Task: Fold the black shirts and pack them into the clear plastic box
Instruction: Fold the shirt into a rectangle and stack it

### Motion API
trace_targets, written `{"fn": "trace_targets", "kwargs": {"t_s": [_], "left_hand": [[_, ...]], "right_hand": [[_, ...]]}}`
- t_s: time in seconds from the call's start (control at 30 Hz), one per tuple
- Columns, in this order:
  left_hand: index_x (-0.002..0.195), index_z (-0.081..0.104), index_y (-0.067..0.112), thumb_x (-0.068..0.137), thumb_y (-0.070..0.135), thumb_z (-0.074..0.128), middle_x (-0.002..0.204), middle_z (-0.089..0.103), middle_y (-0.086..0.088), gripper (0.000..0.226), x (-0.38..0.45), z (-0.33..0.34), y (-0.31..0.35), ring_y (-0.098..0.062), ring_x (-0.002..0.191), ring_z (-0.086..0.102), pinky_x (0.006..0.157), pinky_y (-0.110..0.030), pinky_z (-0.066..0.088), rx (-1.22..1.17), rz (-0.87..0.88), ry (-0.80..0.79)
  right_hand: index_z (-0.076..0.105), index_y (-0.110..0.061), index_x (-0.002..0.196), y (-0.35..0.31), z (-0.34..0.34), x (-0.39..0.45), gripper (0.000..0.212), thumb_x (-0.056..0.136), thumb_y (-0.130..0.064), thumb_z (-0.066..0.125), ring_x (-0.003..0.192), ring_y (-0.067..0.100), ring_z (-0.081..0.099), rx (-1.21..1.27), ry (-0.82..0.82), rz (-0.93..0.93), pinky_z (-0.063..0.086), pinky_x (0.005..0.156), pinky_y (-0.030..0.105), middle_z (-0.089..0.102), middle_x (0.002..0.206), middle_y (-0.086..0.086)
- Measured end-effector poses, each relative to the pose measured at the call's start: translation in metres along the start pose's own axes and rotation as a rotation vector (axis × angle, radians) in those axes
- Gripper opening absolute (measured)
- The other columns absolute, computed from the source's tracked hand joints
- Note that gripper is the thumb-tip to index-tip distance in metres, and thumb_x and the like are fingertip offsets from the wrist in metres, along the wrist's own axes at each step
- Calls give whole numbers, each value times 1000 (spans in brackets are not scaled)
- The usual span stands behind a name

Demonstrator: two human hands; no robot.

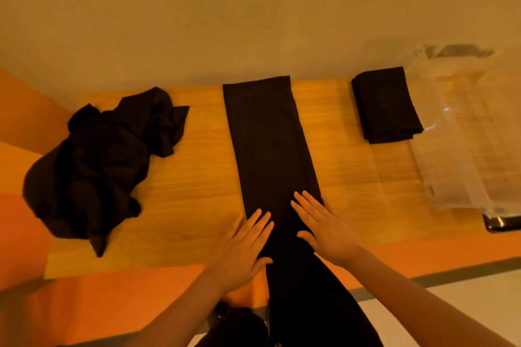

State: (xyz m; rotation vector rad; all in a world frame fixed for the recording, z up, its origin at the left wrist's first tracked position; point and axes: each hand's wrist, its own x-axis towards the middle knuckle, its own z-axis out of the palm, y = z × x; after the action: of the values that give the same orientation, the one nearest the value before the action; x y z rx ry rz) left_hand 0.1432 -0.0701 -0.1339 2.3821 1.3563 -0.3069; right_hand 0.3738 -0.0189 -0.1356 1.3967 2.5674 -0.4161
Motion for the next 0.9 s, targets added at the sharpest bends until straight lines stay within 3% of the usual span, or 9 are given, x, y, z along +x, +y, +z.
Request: {"fn": "trace_targets", "kwargs": {"t_s": [0.1,0.2,0.27,0.43,0.5,0.57,0.63,0.77,0.9], "left_hand": [[132,47,14,80,47,44,137,51,-7,62,-10,7,4,-24,132,36,111,-41,10,86,72,19],[122,61,24,56,28,81,128,60,-5,70,-10,5,8,-26,122,53,106,-45,33,109,94,42],[116,65,28,48,28,87,122,64,-2,72,-11,4,11,-26,116,57,97,-46,44,120,86,32],[140,38,27,98,26,40,151,31,6,42,-13,-17,20,-16,143,17,115,-37,-3,-6,12,50],[138,41,25,100,27,35,150,32,5,39,-14,-22,22,-14,141,22,116,-31,3,-166,-86,61],[128,53,21,99,31,40,136,51,0,34,-19,-27,24,-21,129,41,106,-31,29,-369,-146,93],[115,61,14,97,31,44,106,64,-4,30,-23,-33,24,-22,102,58,85,-30,46,-604,-197,114],[96,57,24,97,24,45,84,64,-3,12,-28,-47,22,-8,69,58,59,-15,43,-896,-301,183],[89,62,22,96,21,48,86,64,5,16,-24,-60,17,-4,81,60,65,-11,46,-1069,-357,294]], "right_hand": [[20,-18,146,-4,14,-32,69,92,-61,21,139,16,19,-10,-15,-29,10,111,36,31,148,2],[3,-20,150,-9,22,-48,79,85,-52,34,137,19,26,9,-45,28,10,112,36,35,146,4],[18,-19,146,-13,18,-51,67,85,-38,34,132,23,41,23,-29,62,9,112,35,47,140,6],[61,-14,121,-12,21,-54,48,82,-24,36,118,22,56,-101,130,-25,13,110,35,60,126,7],[67,-18,113,-12,21,-58,36,79,-17,55,114,18,59,-62,202,-70,26,108,36,64,121,3],[71,-17,105,-13,13,-59,39,68,-6,76,106,15,64,116,216,-29,47,97,33,68,112,1],[69,-12,108,-15,-6,-60,30,79,-4,70,102,11,63,400,202,99,48,89,23,69,109,1],[63,-17,99,-21,-51,-56,12,90,-11,57,67,-8,53,823,105,298,40,65,9,59,79,-9],[60,-14,90,-22,-77,-39,12,95,-12,49,54,-8,54,1030,117,350,40,51,9,54,68,-5]]}}
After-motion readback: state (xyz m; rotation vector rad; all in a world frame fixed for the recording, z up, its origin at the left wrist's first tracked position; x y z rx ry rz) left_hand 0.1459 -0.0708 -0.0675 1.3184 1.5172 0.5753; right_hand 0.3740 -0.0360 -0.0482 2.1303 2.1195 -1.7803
